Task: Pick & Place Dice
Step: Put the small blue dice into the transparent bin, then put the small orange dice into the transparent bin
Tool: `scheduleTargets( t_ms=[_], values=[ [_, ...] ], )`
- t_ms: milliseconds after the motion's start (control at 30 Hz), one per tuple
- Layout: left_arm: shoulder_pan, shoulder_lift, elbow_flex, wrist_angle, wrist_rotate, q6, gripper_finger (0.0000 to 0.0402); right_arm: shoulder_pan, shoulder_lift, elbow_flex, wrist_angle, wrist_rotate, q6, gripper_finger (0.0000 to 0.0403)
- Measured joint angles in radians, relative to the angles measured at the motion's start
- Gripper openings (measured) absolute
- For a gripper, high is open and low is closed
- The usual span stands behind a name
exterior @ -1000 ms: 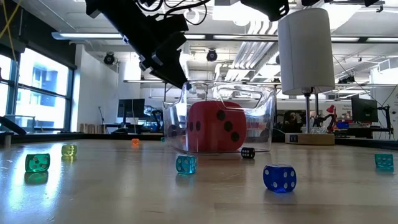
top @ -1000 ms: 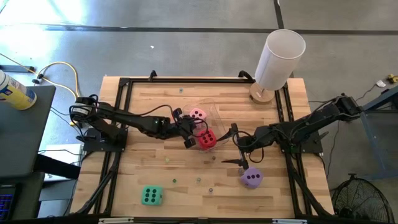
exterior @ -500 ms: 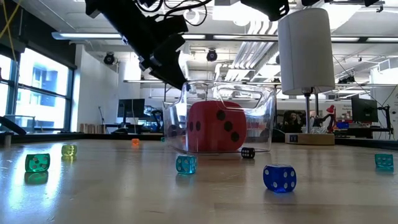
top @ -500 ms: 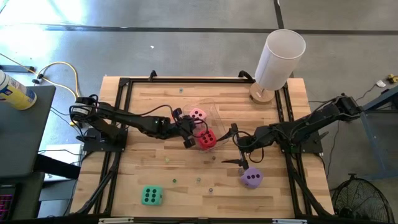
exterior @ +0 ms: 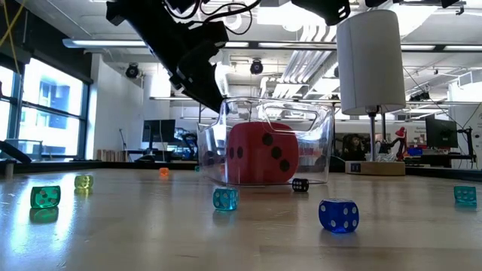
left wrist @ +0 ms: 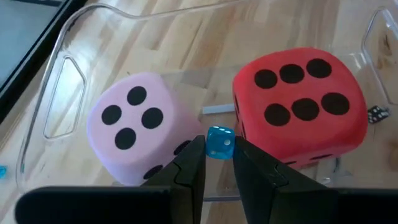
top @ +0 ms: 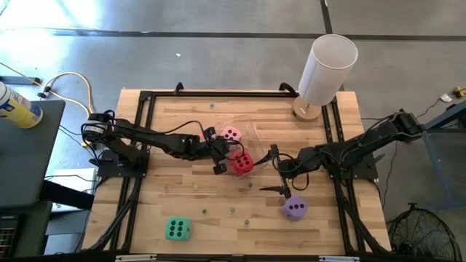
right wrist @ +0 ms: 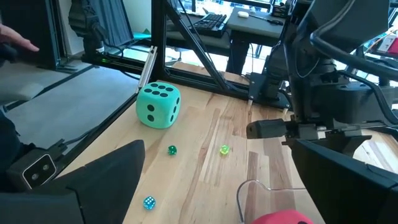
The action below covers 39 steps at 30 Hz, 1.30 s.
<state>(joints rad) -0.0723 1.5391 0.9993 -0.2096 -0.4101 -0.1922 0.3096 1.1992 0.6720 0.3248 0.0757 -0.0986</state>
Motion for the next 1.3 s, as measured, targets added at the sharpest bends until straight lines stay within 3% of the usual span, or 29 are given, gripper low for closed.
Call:
scheduleTargets(
  t_ms=[300,700,1300],
  values=[
    [-0.001,0.0,0.0,-0.018,0.0,-0.017,0.008,0.0,0.0,0.0,0.0,0.0,0.0,0.04],
    [-0.001,0.0,0.0,-0.018,0.0,-0.017,0.0195,0.0,0.0,0.0,0.0,0.0,0.0,0.04],
    [-0.023,0.0,0.0,-0.016,-0.003,-0.015,0.0228,0.0,0.0,0.0,0.0,0.0,0.0,0.04]
  ],
)
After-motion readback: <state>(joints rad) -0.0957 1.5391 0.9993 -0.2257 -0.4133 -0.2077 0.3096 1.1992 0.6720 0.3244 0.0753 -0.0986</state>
